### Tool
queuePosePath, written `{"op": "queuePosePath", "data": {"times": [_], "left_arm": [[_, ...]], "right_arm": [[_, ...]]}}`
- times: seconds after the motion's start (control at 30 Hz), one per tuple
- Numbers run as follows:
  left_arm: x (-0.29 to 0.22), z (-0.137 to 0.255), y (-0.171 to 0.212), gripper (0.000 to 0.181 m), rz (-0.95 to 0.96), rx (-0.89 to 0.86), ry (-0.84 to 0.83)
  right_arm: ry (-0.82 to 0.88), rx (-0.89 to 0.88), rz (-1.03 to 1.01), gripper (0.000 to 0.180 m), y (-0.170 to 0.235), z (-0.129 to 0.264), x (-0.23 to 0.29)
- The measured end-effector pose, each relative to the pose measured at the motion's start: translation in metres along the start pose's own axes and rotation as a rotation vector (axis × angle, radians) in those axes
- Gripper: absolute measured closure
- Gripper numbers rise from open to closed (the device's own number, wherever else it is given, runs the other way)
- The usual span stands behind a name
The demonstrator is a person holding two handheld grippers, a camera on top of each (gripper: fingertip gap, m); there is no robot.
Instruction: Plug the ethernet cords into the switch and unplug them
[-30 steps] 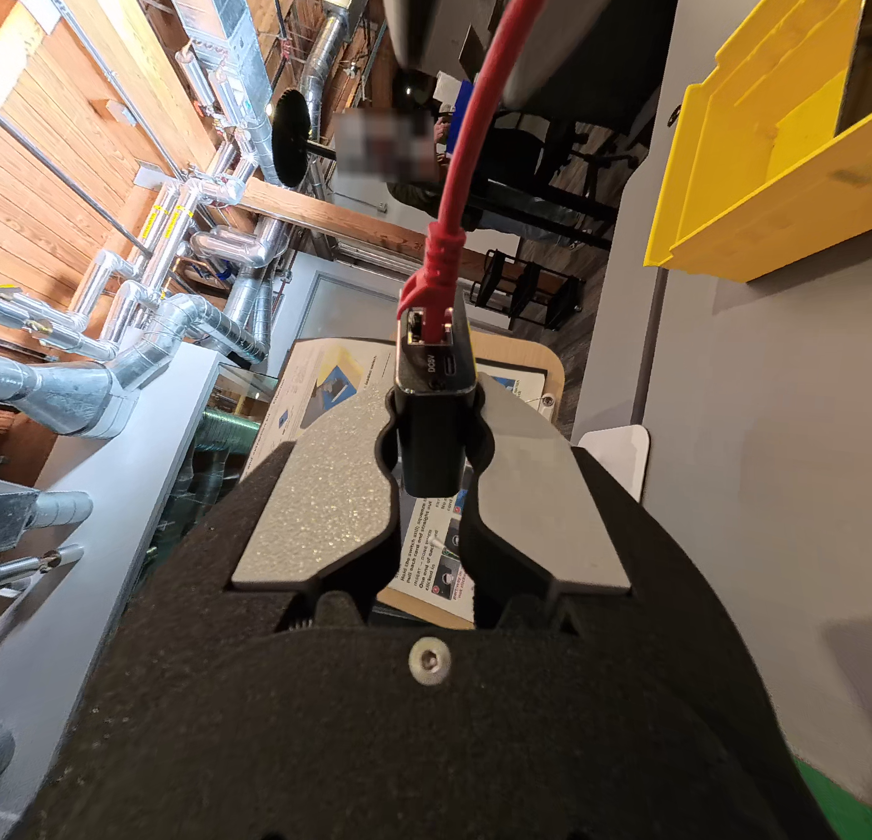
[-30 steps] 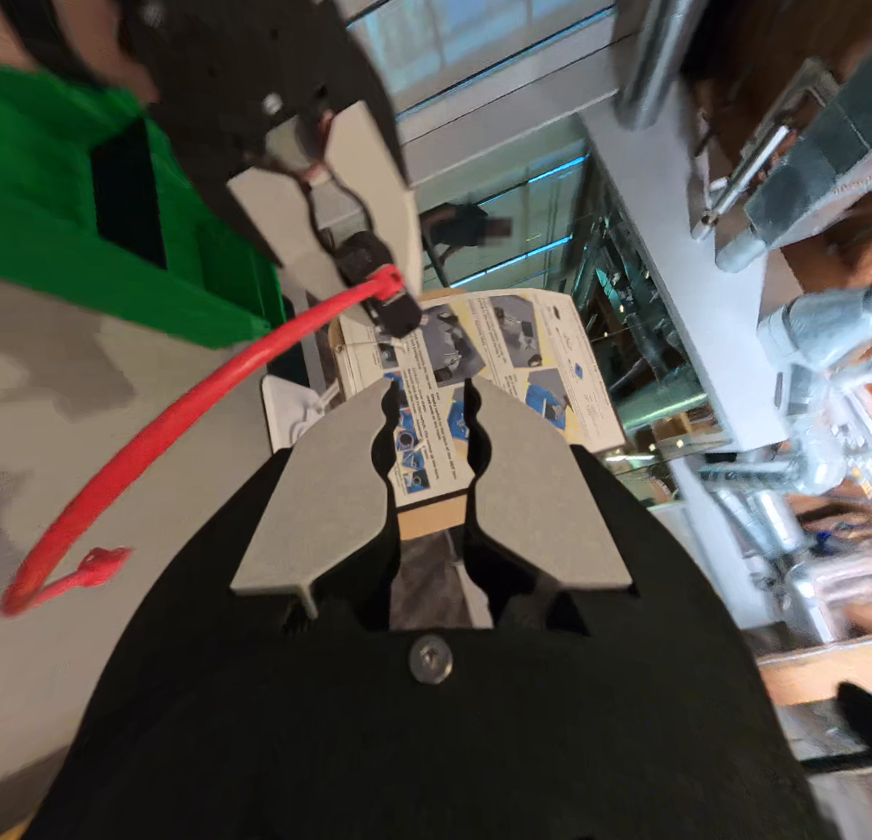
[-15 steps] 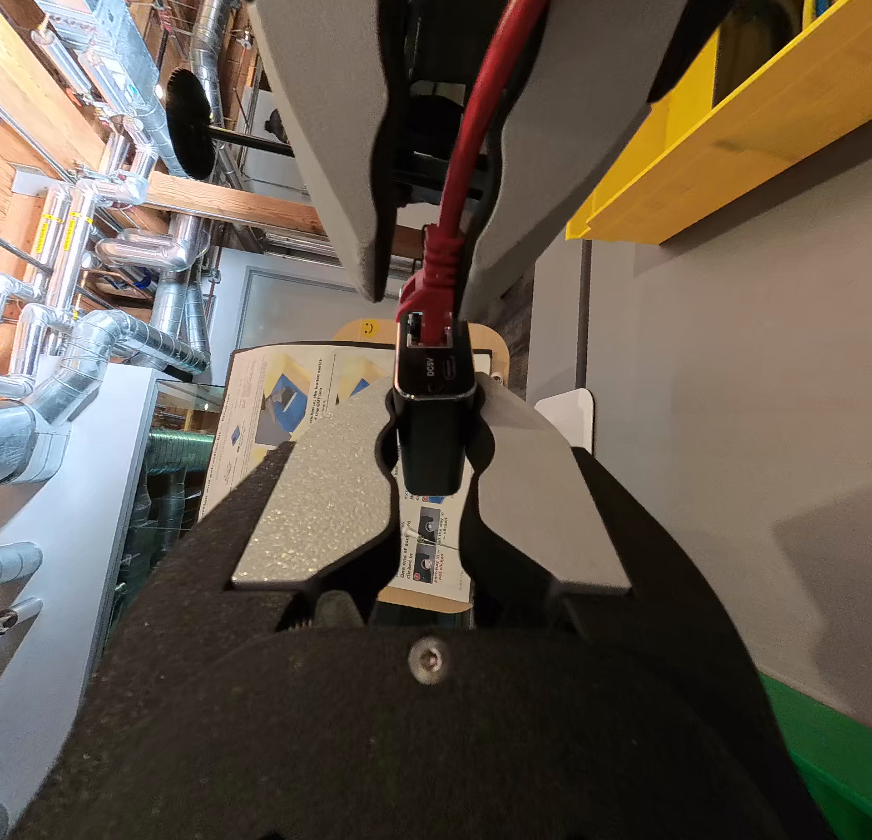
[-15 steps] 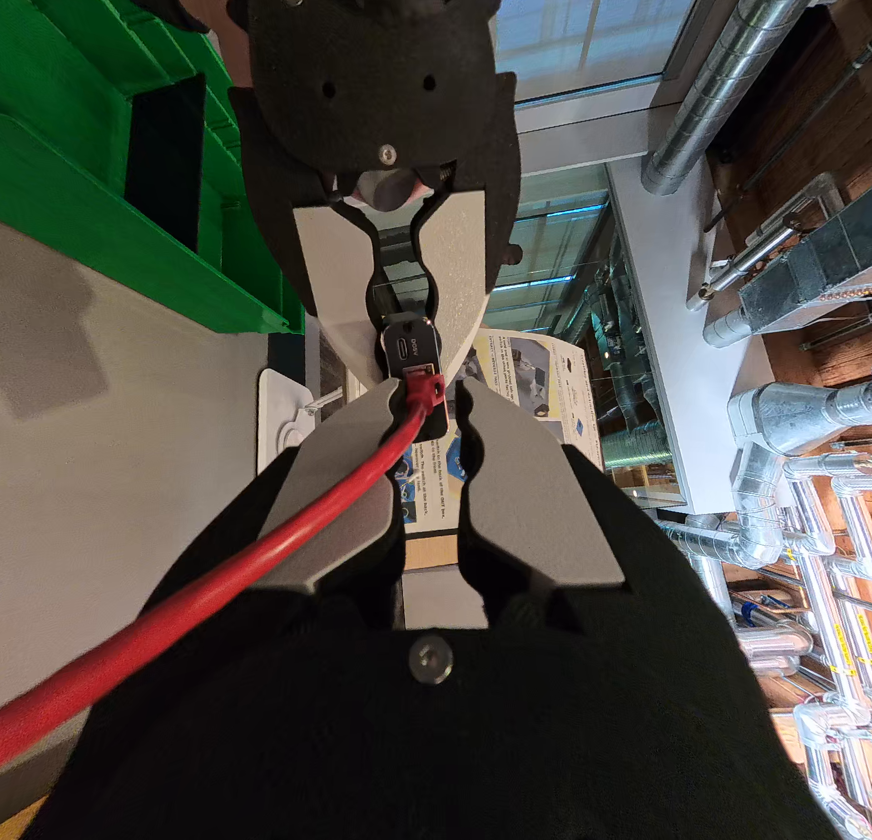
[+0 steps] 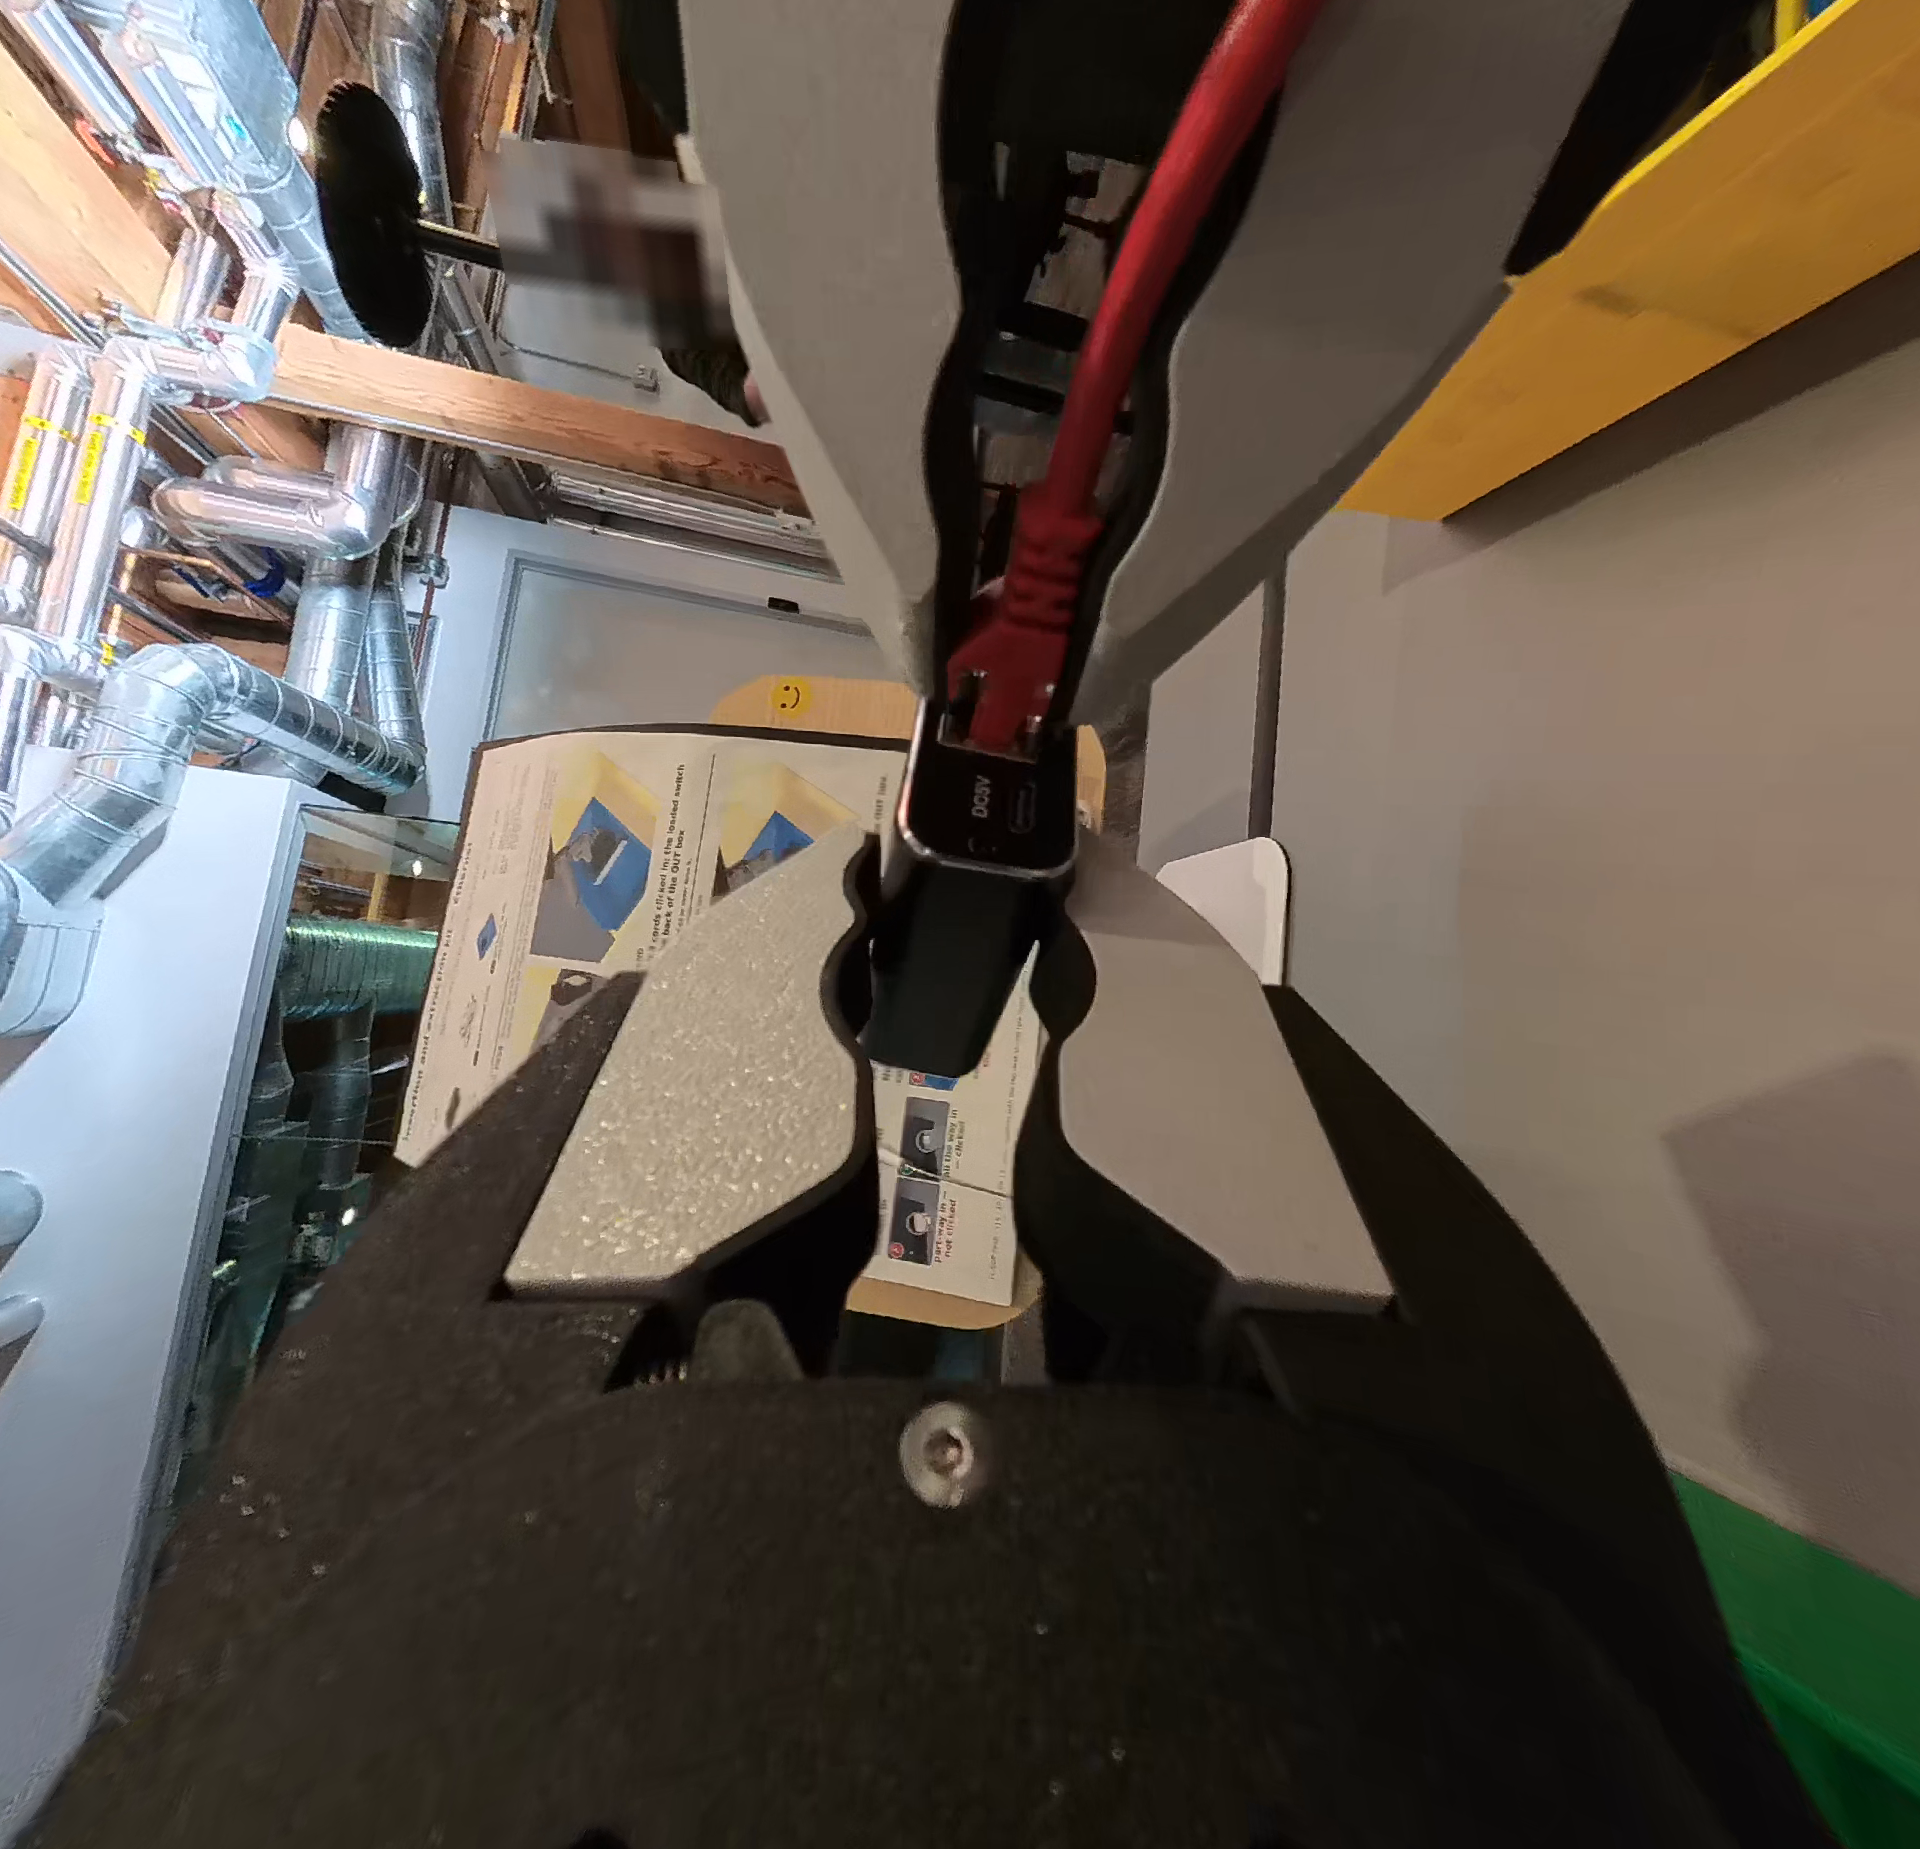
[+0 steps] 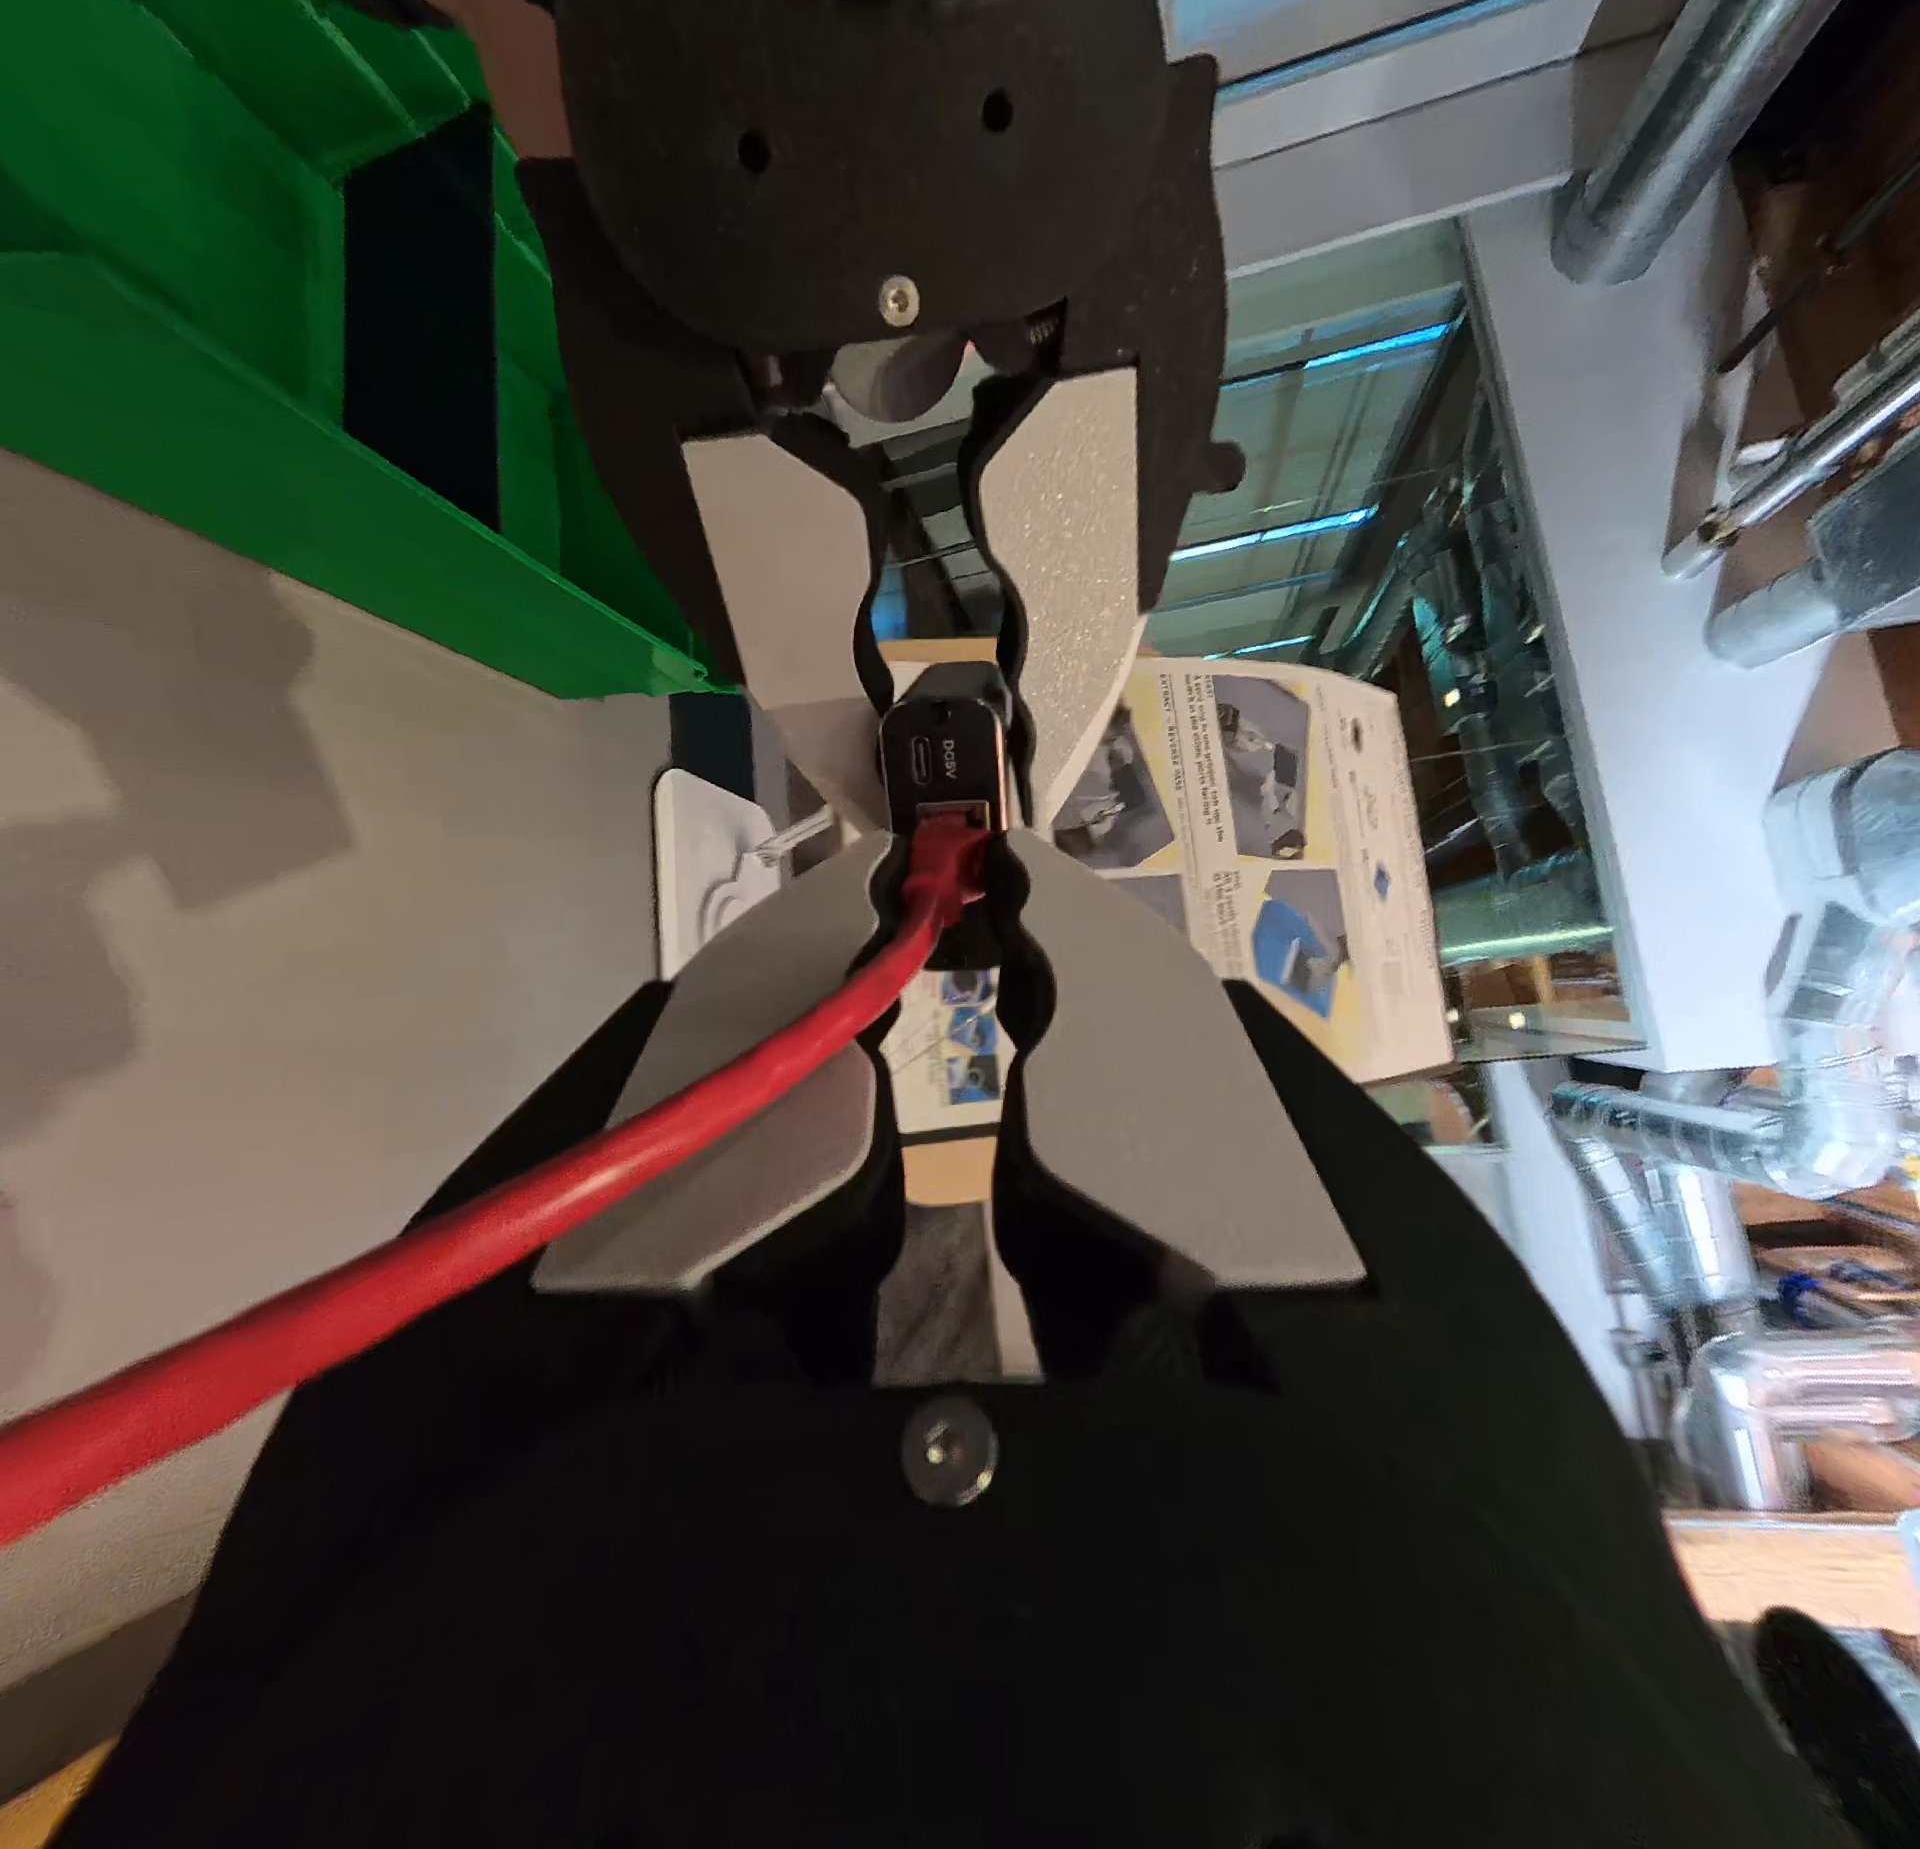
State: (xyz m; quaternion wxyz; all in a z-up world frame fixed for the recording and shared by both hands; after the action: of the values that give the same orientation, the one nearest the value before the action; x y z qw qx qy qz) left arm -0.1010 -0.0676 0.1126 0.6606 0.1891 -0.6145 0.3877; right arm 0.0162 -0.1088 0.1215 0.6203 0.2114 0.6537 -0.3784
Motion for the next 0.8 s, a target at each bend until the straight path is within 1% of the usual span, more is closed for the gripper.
{"op": "queuePosePath", "data": {"times": [0.13, 0.27, 0.37, 0.53, 0.63, 0.67, 0.7, 0.73, 0.77, 0.8], "left_arm": [[-0.007, -0.010, 0.001, 0.154, -0.026, 0.015, 0.001], [-0.014, -0.020, 0.004, 0.154, 0.001, 0.006, 0.069], [-0.018, -0.025, 0.005, 0.154, -0.019, 0.009, 0.092], [-0.023, -0.030, 0.003, 0.154, -0.005, 0.005, 0.120], [-0.025, -0.034, 0.002, 0.154, -0.001, 0.014, 0.116], [-0.025, -0.036, 0.005, 0.154, 0.002, 0.035, 0.114], [-0.019, -0.039, 0.016, 0.155, 0.014, 0.160, 0.020], [-0.009, -0.039, 0.033, 0.155, 0.039, 0.261, -0.028], [-0.002, -0.031, 0.043, 0.156, 0.118, 0.216, 0.005], [0.004, -0.019, 0.046, 0.156, 0.179, 0.124, 0.046]], "right_arm": [[-0.067, 0.040, -0.044, 0.165, 0.008, -0.002, 0.003], [-0.142, 0.075, -0.088, 0.165, 0.015, -0.005, 0.006], [-0.195, 0.071, -0.132, 0.165, 0.021, -0.005, 0.007], [-0.245, 0.082, -0.177, 0.165, 0.026, -0.003, 0.006], [-0.249, 0.112, -0.169, 0.165, 0.029, -0.004, 0.007], [-0.270, 0.108, -0.178, 0.165, 0.029, -0.003, 0.008], [-0.426, 0.036, -0.212, 0.165, 0.023, 0.001, 0.014], [-0.430, 0.004, -0.223, 0.165, 0.016, 0.001, 0.015], [-0.354, 0.050, -0.160, 0.165, 0.015, -0.003, 0.014], [-0.287, 0.058, -0.138, 0.165, 0.017, -0.005, 0.011]]}}
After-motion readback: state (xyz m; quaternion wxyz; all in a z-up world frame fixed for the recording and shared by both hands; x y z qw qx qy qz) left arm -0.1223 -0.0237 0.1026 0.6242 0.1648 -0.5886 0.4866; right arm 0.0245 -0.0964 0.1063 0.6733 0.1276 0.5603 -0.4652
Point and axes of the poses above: each gripper's, where its closed fingertips meet, z back along the fingers, y out of its underside, x = y × z across the jaws, the point moved 9 cm from there along z, back along the fingers, and after that the axes turned 3 degrees about y, right-handed, at the moved point
